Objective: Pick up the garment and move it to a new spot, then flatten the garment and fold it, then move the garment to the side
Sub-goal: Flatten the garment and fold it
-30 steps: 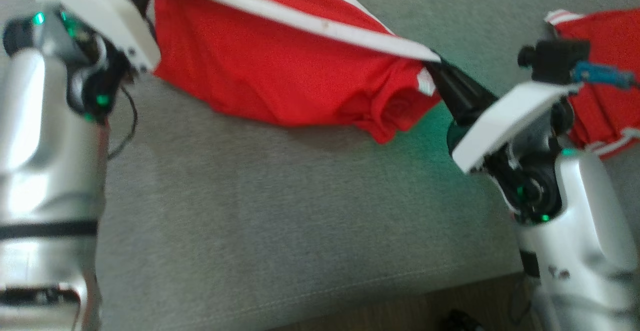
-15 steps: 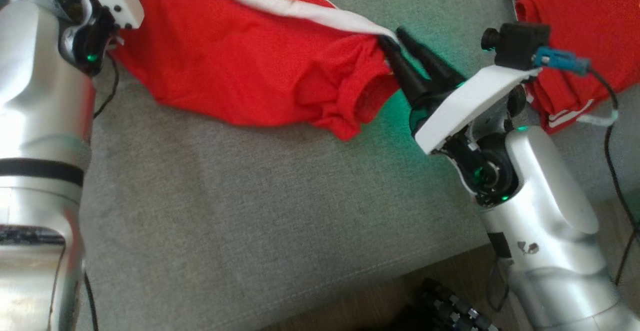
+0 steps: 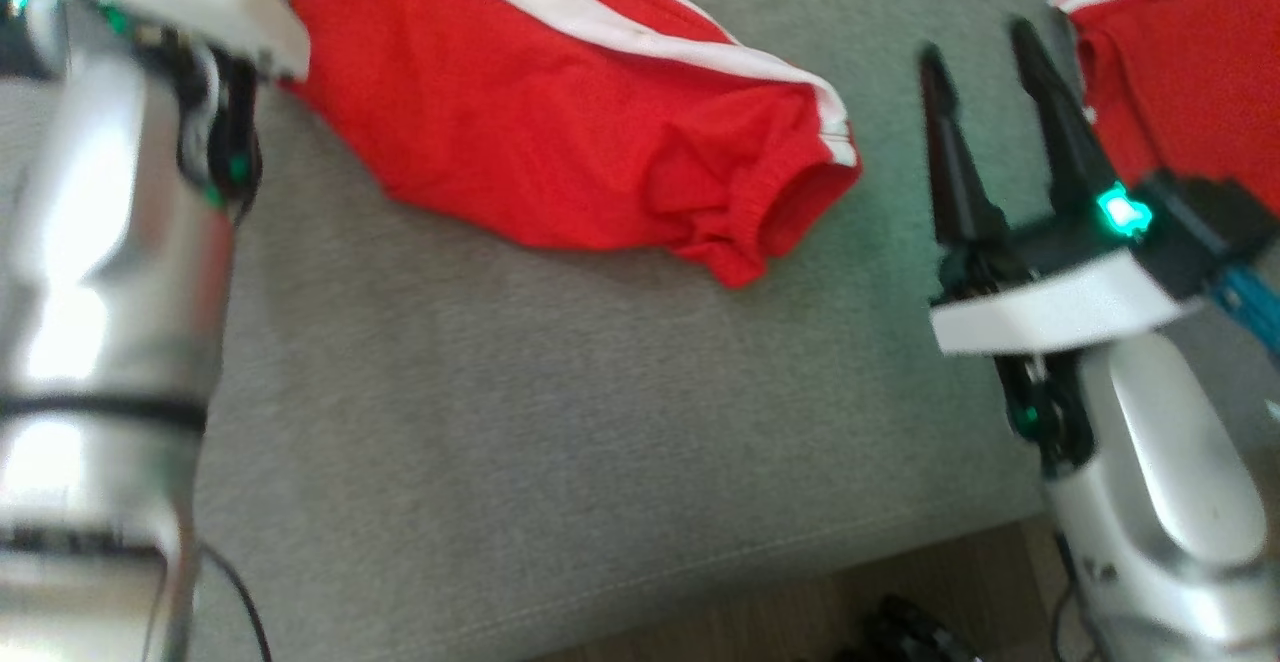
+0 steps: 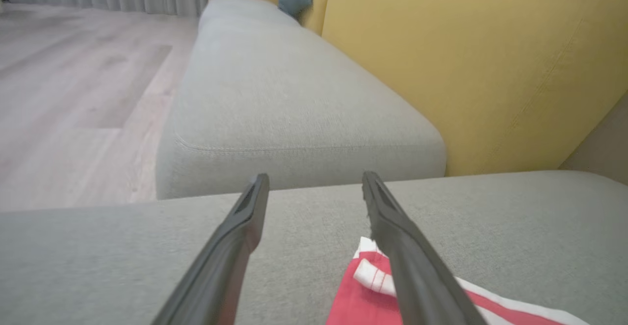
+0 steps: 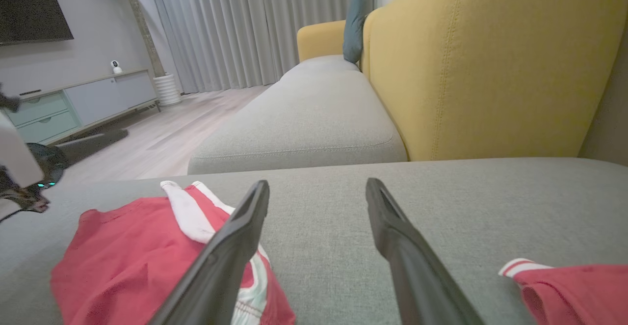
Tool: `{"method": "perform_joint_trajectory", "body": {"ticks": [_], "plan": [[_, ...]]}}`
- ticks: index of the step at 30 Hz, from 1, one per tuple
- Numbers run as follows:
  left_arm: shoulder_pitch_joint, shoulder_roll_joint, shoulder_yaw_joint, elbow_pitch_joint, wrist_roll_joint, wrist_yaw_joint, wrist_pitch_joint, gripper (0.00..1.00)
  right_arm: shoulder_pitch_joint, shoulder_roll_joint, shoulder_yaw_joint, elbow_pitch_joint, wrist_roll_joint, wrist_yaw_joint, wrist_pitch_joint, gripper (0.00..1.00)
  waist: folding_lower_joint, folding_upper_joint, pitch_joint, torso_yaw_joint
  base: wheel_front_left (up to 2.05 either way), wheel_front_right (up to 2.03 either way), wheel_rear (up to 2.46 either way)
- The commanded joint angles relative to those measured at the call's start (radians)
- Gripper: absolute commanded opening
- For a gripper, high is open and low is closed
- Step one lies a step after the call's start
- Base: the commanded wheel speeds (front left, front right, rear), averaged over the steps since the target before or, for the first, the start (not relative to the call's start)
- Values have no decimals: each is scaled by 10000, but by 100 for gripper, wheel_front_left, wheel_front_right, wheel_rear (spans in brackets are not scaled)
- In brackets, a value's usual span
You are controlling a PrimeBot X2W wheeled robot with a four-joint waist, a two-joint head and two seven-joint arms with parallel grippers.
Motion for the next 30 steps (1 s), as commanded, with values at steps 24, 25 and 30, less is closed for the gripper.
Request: {"method": "perform_joint_trajectory", "body": {"ticks": [24,25,30], "plan": [[8188,-433,1890,-8053,1641,1180,-100,100,2753,651,-1209,-1840,-1062,63,725,100,0,0,-1335,1248,0,0,0],[8211,-450,1900,-8048,1672,1141,-100,100,2767,658,-1216,-1850,-1063,63,744,100,0,0,-1343,1250,0,0,0],[8229,-527,1985,-7996,1807,992,-100,100,2774,688,-1189,-1873,-1051,63,791,100,0,0,-1365,1207,0,0,0]]}}
